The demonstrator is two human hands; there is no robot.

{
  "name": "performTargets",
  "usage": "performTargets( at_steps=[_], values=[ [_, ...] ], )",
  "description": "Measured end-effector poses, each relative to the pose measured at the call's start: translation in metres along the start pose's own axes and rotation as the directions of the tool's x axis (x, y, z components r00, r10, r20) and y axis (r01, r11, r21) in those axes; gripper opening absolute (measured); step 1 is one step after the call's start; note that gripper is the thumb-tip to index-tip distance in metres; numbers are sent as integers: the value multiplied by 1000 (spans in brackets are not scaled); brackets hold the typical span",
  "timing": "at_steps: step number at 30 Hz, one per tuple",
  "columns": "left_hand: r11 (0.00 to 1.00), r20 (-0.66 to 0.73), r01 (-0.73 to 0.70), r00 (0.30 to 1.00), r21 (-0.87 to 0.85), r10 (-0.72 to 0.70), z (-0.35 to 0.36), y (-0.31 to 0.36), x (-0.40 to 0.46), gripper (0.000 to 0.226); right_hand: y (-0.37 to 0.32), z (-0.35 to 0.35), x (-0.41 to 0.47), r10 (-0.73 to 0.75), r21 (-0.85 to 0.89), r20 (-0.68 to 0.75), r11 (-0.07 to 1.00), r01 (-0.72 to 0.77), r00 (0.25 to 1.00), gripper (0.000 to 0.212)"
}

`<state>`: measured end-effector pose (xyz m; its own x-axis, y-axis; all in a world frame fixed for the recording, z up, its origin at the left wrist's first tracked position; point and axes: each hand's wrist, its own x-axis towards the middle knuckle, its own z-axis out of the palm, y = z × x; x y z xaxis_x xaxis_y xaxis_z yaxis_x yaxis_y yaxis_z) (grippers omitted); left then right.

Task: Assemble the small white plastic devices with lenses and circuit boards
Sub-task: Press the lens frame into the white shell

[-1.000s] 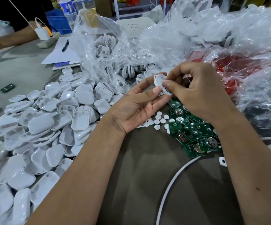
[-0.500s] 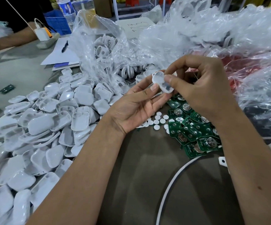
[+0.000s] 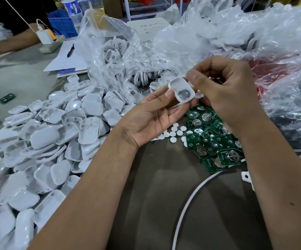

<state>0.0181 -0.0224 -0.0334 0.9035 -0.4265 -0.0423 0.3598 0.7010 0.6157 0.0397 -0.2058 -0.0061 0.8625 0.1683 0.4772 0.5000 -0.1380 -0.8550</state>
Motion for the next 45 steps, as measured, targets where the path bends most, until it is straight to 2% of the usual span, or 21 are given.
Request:
performTargets(
  at_steps=[4,9,21,25,28,30,34,36,41,45],
  values=[
    [1000,-20,17,1000,-10,-18,0,0,-1,41,-2,-1,2,-17,-15,-92,1000,15,996,25],
    [999,-51,31,998,-37,-33,2,0,0,38,-9,5,-3,-124,-99,-53,988,118,991,41],
    [999,-16,45,999,-25,-45,-3,0,1,37,-13,10,-5,-186,-292,47,937,192,981,34],
    [999,-18,38,999,-14,-38,-1,1,-1,40,-13,11,-5,-166,-244,-4,957,160,986,36],
    [999,-29,37,999,-21,-38,1,2,-1,50,-10,10,-4,-110,-184,-88,979,93,990,45],
    [999,-26,39,999,-1,-39,1,2,-2,56,-8,8,-1,-10,-150,-108,989,-6,994,47],
    [999,-11,38,999,37,-37,2,3,-2,55,-5,7,3,240,16,-52,971,-239,969,21],
    [998,2,35,999,43,-35,2,3,-2,56,-3,6,4,308,42,-26,951,-307,951,18],
    [1000,-13,-3,1000,-26,2,1,5,-1,50,-2,7,2,379,-59,-17,923,-379,925,19],
    [986,-57,-76,996,-149,68,0,9,-2,47,-3,7,1,394,-9,12,919,-394,919,32]
  ],
)
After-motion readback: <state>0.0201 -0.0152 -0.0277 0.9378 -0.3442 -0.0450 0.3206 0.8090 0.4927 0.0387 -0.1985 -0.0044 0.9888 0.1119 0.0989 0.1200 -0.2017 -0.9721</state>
